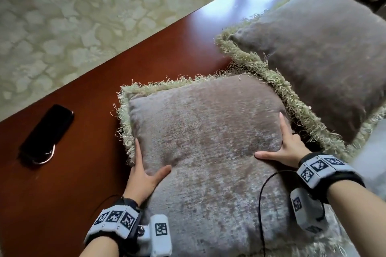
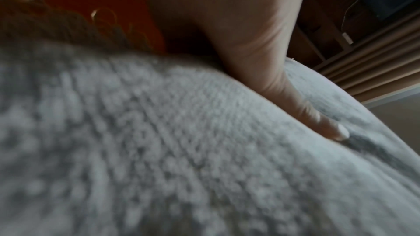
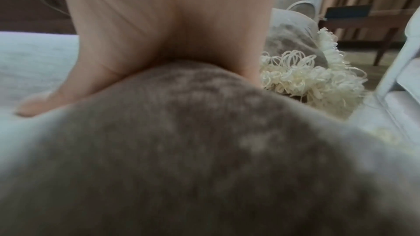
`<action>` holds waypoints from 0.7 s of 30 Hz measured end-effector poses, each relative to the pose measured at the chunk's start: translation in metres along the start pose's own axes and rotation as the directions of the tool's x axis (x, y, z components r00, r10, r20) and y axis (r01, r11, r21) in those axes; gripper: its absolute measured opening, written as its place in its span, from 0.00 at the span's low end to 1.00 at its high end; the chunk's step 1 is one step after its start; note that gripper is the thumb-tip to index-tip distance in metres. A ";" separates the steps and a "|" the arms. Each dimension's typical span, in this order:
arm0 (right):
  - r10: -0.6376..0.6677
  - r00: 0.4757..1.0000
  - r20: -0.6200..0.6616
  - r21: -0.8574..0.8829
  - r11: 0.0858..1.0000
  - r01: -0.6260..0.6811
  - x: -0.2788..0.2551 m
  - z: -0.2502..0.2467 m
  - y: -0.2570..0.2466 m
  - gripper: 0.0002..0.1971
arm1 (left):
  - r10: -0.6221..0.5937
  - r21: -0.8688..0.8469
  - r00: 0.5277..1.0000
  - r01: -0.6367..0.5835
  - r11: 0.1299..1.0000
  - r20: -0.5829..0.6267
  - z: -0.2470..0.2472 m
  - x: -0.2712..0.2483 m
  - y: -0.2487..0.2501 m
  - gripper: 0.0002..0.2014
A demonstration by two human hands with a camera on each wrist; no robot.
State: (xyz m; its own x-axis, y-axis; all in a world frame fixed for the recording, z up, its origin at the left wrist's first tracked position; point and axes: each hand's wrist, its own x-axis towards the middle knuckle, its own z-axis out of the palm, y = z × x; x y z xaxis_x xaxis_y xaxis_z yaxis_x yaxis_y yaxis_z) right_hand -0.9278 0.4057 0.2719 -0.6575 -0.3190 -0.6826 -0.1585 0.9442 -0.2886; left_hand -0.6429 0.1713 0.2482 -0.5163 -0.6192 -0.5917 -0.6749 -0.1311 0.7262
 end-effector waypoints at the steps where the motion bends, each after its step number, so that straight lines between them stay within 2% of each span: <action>1: -0.019 0.999 -0.030 -0.006 1.000 0.019 -0.003 0.002 -0.001 0.73 | 0.032 0.021 0.999 -0.032 0.999 -0.022 -0.001 -0.003 0.003 0.61; 8: -0.265 0.947 -0.180 -0.068 0.964 0.257 -0.027 0.015 -0.004 0.66 | 0.228 0.128 0.971 -0.218 0.968 -0.073 -0.018 -0.024 0.020 0.59; 12: -0.417 0.883 -0.215 0.009 0.903 0.429 -0.043 0.018 -0.012 0.65 | 0.274 0.186 0.954 -0.250 0.950 -0.118 -0.038 -0.041 0.035 0.58; 16: -0.555 0.795 -0.246 0.056 0.810 0.584 -0.064 0.016 -0.017 0.62 | 0.326 0.221 0.927 -0.284 0.933 -0.186 -0.056 -0.062 0.055 0.57; 21: -0.602 0.726 -0.332 0.082 0.748 0.659 -0.082 -0.005 -0.010 0.61 | 0.429 0.257 0.878 -0.373 0.891 -0.211 -0.058 -0.076 0.085 0.56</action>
State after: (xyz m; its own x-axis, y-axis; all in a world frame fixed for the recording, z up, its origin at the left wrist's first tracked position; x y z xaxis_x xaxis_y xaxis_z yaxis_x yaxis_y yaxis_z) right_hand -0.8757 0.4226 0.3343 -0.6262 -0.7734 -0.0989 -0.4909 0.4896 -0.7207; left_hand -0.6303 0.1620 0.3752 -0.6317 -0.7635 -0.1343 -0.5444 0.3136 0.7780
